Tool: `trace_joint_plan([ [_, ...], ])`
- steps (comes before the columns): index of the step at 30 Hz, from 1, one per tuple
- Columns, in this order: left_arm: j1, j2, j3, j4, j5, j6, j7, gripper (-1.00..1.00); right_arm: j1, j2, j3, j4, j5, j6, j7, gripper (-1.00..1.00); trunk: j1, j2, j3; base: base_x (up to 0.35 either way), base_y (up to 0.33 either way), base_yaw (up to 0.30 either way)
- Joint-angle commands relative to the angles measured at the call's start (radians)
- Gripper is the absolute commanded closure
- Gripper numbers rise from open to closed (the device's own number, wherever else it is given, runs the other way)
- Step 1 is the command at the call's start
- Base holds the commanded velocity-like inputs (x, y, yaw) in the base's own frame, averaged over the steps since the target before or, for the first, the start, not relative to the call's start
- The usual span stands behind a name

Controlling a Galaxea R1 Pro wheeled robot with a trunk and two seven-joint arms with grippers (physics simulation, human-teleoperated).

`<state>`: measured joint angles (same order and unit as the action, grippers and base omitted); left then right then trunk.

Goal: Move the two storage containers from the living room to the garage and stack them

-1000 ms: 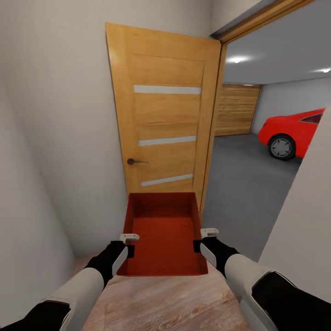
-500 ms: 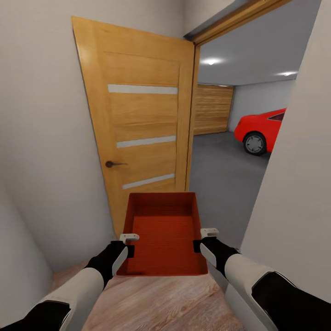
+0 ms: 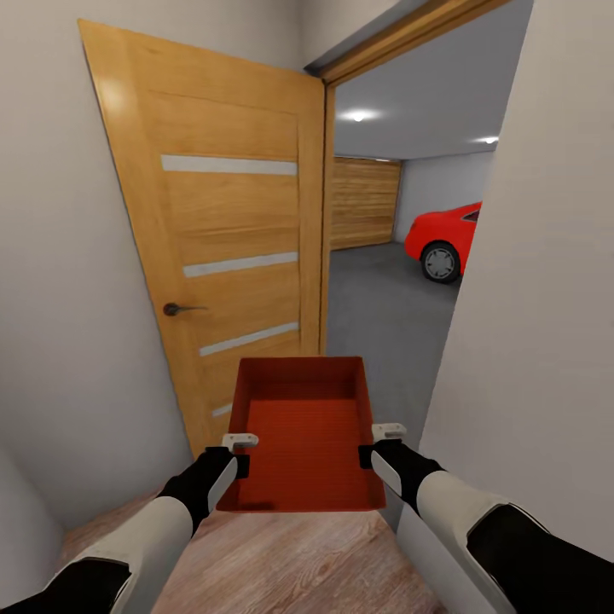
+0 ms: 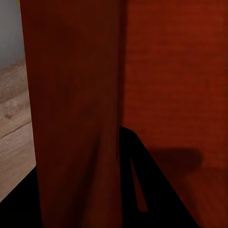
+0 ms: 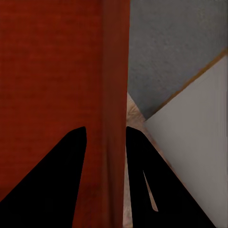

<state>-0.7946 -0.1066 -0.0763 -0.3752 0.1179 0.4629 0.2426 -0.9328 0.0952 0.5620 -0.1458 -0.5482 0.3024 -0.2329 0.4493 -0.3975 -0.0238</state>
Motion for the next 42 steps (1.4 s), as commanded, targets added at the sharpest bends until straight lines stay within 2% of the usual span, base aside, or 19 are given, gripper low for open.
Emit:
trace_joint_plan([
  [1, 0.000, 0.010, -0.025, -0.001, 0.018, 0.005, 0.010, 1.00, -0.001, 0.000, 0.007, -0.005, -0.027, 0.003, 0.009, 1.00, 0.001, -0.002, -0.002, 0.075, 0.051, -0.011],
  [17, 0.000, 0.010, -0.026, -0.001, 0.017, 0.005, 0.010, 1.00, -0.001, -0.002, 0.007, -0.005, -0.027, 0.003, 0.009, 1.00, 0.001, -0.002, -0.002, 0.200, 0.209, -0.024],
  [42, 0.000, 0.010, -0.028, -0.001, 0.017, 0.005, 0.010, 1.00, -0.001, -0.002, 0.007, -0.005, -0.027, 0.003, 0.009, 1.00, 0.001, -0.002, -0.002, 0.188, 0.171, -0.278],
])
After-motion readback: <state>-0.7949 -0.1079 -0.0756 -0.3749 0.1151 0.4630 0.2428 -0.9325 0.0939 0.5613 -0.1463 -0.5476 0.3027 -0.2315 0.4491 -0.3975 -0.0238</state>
